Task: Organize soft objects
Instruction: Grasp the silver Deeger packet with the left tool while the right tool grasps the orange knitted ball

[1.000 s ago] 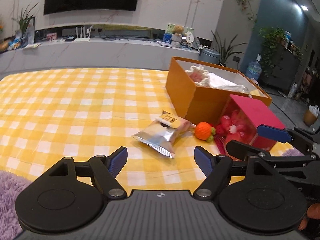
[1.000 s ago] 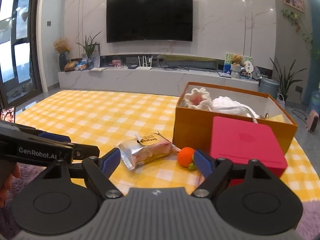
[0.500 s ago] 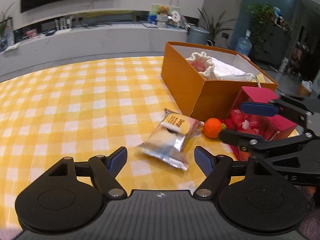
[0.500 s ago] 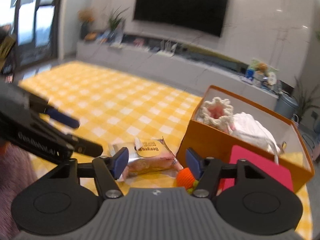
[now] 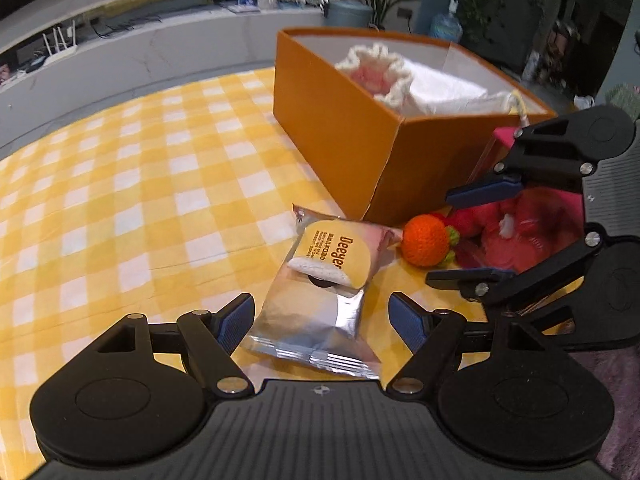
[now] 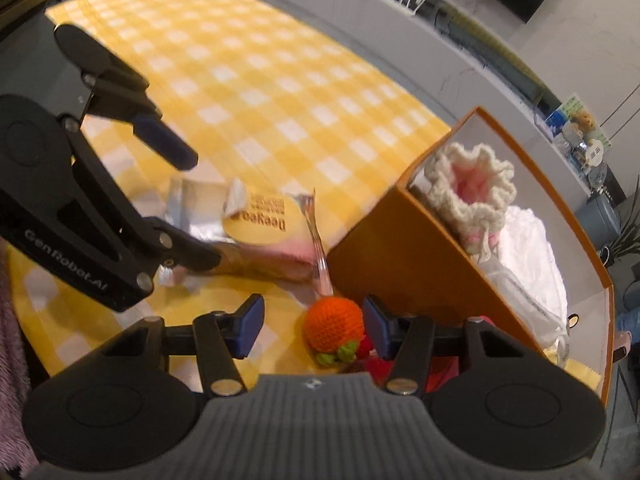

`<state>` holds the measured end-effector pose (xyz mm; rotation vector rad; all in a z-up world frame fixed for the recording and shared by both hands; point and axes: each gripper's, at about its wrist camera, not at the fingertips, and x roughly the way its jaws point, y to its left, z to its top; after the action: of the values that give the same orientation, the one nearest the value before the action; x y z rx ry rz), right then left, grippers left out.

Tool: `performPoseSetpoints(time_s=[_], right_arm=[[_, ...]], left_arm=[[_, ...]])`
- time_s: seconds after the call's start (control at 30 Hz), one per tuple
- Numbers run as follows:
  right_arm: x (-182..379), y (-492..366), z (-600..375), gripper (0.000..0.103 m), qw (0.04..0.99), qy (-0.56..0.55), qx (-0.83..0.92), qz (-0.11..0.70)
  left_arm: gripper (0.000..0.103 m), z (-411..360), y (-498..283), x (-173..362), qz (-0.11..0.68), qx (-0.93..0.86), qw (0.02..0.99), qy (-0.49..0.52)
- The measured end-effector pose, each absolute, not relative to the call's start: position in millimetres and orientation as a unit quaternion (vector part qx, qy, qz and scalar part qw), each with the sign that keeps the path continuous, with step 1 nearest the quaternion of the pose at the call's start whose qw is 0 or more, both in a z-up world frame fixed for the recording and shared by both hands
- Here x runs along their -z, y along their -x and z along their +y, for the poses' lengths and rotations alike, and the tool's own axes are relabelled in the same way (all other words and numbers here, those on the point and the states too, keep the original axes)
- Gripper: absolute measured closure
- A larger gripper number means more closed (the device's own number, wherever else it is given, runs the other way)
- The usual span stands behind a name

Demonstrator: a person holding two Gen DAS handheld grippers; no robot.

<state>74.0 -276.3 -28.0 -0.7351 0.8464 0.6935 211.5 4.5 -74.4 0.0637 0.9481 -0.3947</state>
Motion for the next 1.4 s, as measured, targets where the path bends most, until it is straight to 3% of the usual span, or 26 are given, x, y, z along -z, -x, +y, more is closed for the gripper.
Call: performPoseSetpoints(time_s=[0.33,0.43,0.67,0.87,1.1,1.2,1.4], right_arm=[[40,-81,-260,0.049,0.759,0.420,-0.313,0.387],[43,-84,-257,0.053,0.748,0.423,-0.315,0.403],[51,-87,-248,0.054,0.721,0.443,-0.310,0.433],[59,-104,-242,0.053,0.694,0.459,-0.300,0.466],[66,-116,-237,0.053,0.681,0.460,-0.294,0.488],[70,-118,-236,0.062,0.680,0.473,-0.284,0.483],[66,-117,-239,0.062,0.685,0.464,-0.294,0.479]], left_arm=[[0.014,-5,-232,100,0.460,0.209,0.862,-0.040],[0.014,-3,-234,103,0.463,0.211,0.860,-0.028],[0.018,-4,-237,109,0.464,0.211,0.860,-0.029],[0.035,-4,-234,108,0.456,0.212,0.864,-0.033],[0.044,-7,-231,103,0.445,0.226,0.866,-0.038],[0.046,-5,-231,102,0.445,0.224,0.866,-0.033],[0.048,-2,-230,99,0.444,0.217,0.869,-0.024]])
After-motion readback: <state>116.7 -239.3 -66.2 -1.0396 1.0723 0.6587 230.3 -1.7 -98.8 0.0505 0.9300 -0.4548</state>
